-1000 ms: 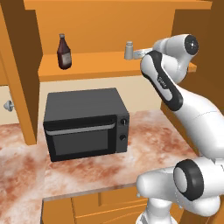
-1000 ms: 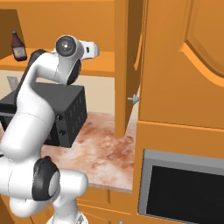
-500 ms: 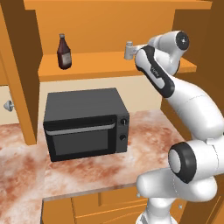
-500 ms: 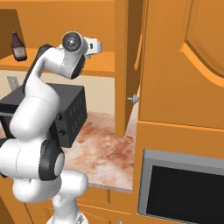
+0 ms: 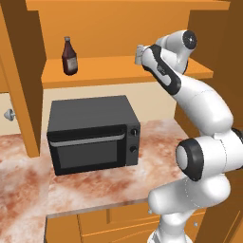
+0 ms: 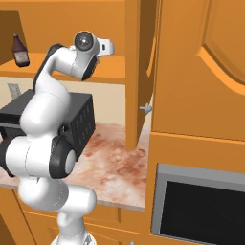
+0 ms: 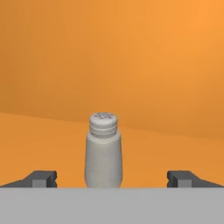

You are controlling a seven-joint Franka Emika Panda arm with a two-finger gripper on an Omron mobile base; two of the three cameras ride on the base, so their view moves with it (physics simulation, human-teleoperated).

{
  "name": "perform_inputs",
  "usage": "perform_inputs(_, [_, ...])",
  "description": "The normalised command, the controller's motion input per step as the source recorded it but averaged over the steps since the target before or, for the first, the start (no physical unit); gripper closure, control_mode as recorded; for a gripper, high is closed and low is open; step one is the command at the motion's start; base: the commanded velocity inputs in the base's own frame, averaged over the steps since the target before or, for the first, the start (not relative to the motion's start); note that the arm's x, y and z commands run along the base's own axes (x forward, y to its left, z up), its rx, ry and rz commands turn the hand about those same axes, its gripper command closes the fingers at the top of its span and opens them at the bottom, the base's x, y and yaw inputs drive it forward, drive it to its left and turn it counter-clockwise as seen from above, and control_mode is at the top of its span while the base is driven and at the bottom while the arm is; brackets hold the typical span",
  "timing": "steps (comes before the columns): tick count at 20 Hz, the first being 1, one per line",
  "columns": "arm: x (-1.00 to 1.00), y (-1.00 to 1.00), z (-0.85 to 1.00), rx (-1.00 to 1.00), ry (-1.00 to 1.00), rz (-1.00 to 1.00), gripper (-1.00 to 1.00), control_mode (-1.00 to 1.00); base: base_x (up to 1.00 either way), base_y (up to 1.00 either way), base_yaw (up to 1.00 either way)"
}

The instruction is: Collect the paprika, ketchup, and shaker from the cabinet and place them next to the stove.

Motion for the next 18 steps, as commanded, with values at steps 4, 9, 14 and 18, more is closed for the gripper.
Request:
perform_inputs(4, [0.33, 0.0, 0.0, 0.0, 0.03, 0.0, -1.0, -1.0, 0.0, 0.0, 0.0])
perform_inputs(9, [0.3, 0.0, 0.0, 0.0, 0.03, 0.0, -1.0, -1.0, 0.0, 0.0, 0.0])
perform_inputs(14, [0.21, 0.02, 0.0, 0.0, 0.01, 0.0, -1.0, -1.0, 0.0, 0.0, 0.0])
perform_inputs(18, [0.06, 0.12, -0.01, 0.0, 0.0, 0.0, -1.0, -1.0, 0.0, 0.0, 0.0])
